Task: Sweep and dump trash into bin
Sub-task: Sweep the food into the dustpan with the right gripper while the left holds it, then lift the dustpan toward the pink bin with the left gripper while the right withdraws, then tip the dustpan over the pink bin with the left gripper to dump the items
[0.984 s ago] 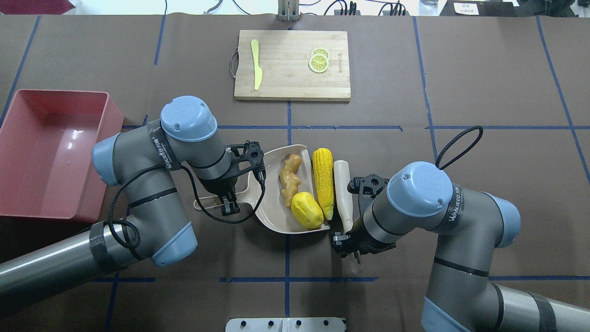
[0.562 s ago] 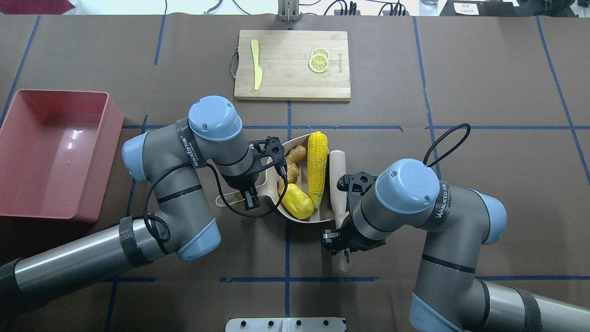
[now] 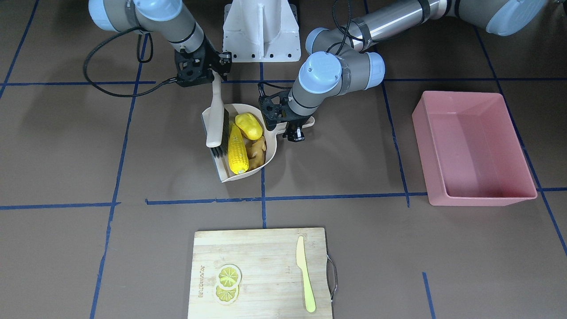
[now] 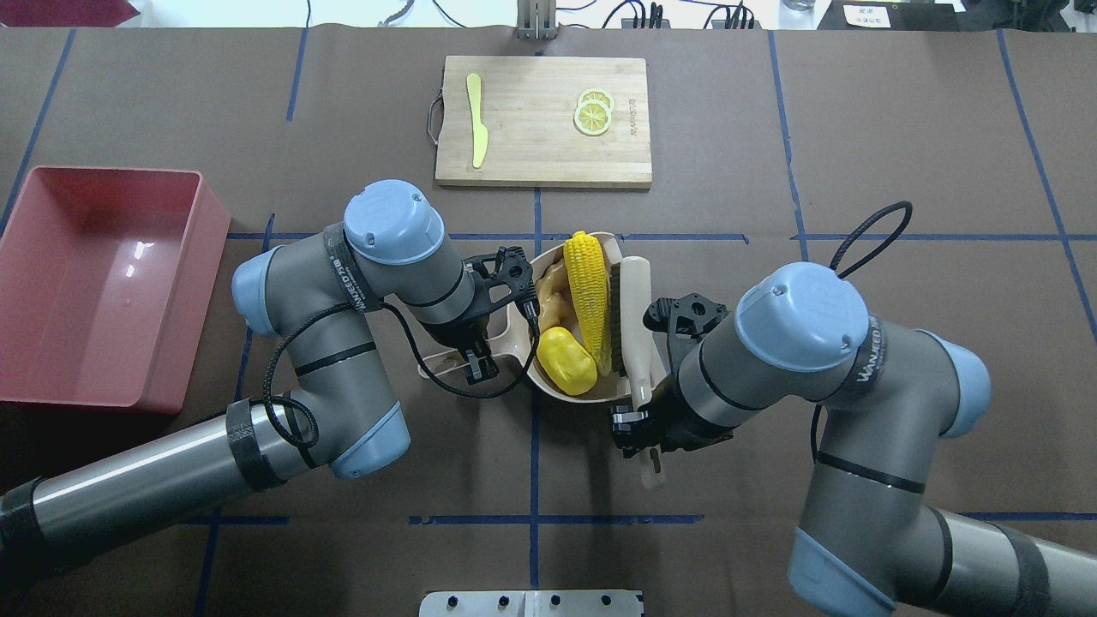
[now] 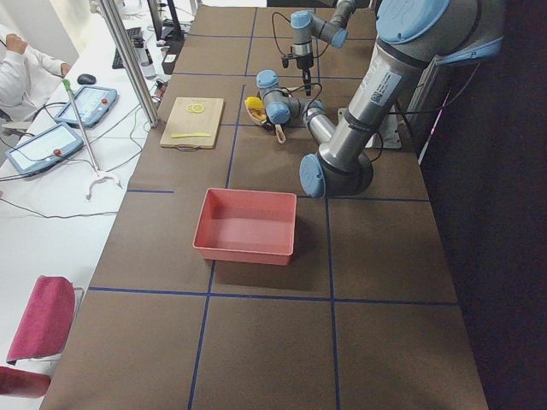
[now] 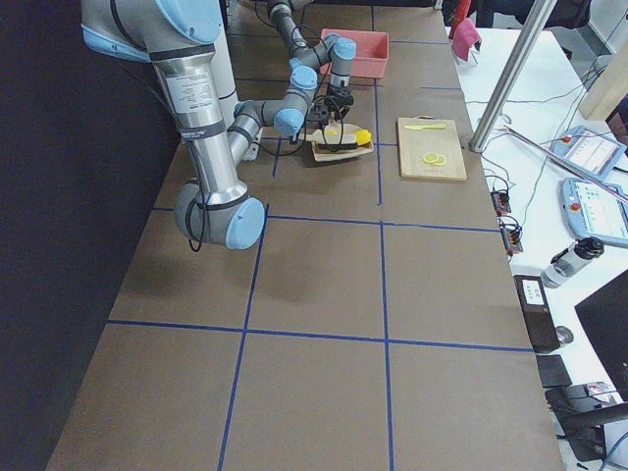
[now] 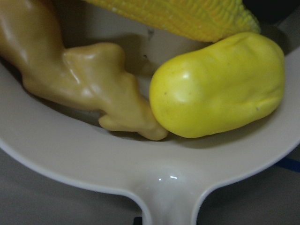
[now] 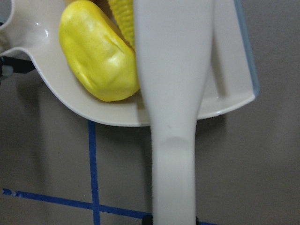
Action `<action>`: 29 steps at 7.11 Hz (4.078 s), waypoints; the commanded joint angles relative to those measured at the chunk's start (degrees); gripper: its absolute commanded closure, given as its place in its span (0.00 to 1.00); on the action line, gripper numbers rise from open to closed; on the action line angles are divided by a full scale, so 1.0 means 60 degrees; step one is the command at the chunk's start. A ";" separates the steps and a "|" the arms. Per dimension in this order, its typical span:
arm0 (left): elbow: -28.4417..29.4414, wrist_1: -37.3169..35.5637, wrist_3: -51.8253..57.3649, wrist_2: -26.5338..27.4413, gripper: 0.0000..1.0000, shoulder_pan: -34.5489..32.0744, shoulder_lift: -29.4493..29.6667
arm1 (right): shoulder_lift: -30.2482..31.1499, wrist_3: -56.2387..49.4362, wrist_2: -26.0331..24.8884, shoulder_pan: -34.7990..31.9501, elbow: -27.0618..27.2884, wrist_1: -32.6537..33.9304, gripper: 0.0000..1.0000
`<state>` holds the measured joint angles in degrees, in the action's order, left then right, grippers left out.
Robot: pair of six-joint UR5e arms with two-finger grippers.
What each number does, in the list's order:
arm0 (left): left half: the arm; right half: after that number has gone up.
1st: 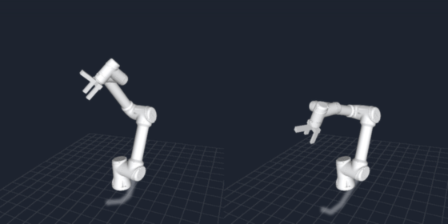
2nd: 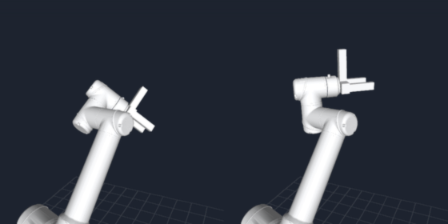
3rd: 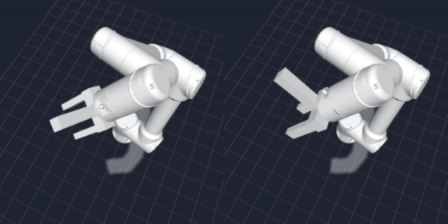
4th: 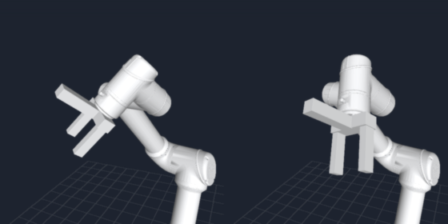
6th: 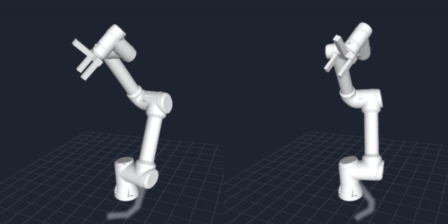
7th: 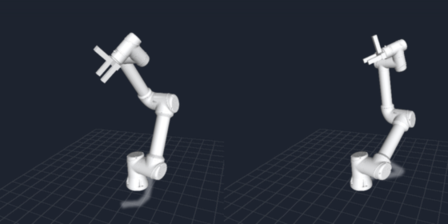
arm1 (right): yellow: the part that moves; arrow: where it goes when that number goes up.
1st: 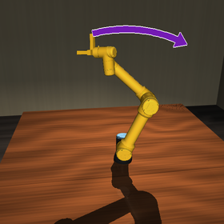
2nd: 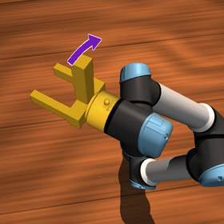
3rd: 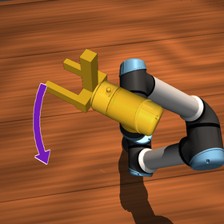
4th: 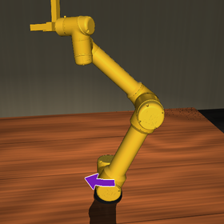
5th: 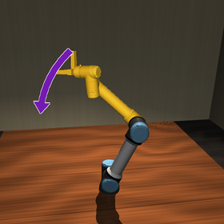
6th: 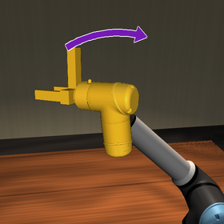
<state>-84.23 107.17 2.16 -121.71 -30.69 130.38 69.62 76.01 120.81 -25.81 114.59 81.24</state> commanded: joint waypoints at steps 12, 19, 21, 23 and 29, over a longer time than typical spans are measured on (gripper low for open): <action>-0.3000 0.0024 0.5572 -0.1762 1.00 -0.6173 -0.5098 | 0.6602 -0.6425 0.0474 -0.4953 0.2087 0.0808 1.00; -0.2543 -0.1796 1.2108 0.0809 1.00 -0.8041 -0.5664 | 0.6825 -0.6355 0.0445 -0.5058 0.1277 -0.0136 1.00; -0.3023 -0.2275 1.3712 0.2505 1.00 -0.7866 -0.5572 | 0.6825 -0.6340 0.0460 -0.5058 0.1262 -0.0136 1.00; -0.4047 -0.3382 1.3776 0.4640 1.00 -0.7092 -0.5631 | 0.6825 -0.6311 0.0460 -0.5058 0.1262 -0.0136 1.00; -0.4345 -0.3769 1.3981 0.5212 1.00 -0.6956 -0.5661 | 0.6810 -0.6281 0.0460 -0.5058 0.1277 -0.0136 1.00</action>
<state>-109.88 84.89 85.52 -90.22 -72.44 96.29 110.54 38.25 123.57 -56.16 122.21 80.42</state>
